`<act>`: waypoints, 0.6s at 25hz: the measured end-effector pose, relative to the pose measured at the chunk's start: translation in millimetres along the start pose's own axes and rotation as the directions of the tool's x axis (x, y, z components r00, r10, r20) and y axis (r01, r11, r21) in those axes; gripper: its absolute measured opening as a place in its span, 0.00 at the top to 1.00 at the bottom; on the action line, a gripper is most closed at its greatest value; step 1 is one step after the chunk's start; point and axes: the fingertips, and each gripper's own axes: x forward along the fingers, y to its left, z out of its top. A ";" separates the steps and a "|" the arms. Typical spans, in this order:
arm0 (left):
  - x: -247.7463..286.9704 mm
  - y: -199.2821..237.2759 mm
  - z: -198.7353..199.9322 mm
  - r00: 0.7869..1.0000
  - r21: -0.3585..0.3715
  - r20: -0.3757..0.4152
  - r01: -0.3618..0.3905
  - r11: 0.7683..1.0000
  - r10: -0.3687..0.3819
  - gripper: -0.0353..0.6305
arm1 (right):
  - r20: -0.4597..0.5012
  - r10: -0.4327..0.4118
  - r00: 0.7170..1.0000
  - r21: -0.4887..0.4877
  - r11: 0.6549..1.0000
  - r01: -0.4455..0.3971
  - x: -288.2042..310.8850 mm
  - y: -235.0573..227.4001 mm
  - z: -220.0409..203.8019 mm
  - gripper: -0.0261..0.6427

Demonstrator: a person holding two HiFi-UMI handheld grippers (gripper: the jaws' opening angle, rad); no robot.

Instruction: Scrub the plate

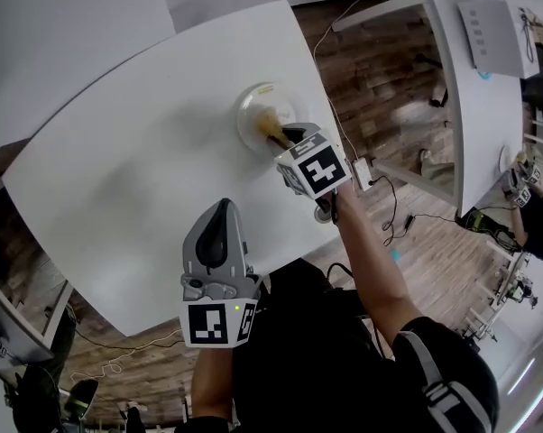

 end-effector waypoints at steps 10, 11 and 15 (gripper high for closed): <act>-0.1 -13.8 -5.5 1.000 0.001 0.008 0.011 1.000 -0.011 0.95 | 0.036 0.013 0.999 -0.017 1.000 -0.013 -19.8 0.2 -8.3 0.85; -0.2 -15.7 -5.9 1.000 0.000 0.007 0.013 1.000 -0.013 0.95 | 0.041 -0.004 0.999 -0.007 1.000 0.004 -23.0 -9.3 -7.7 0.85; 0.8 -21.4 -8.3 1.000 -0.001 0.001 0.022 1.000 -0.022 0.95 | 0.061 -0.070 0.996 0.035 0.997 0.068 -31.4 -47.0 -6.4 0.85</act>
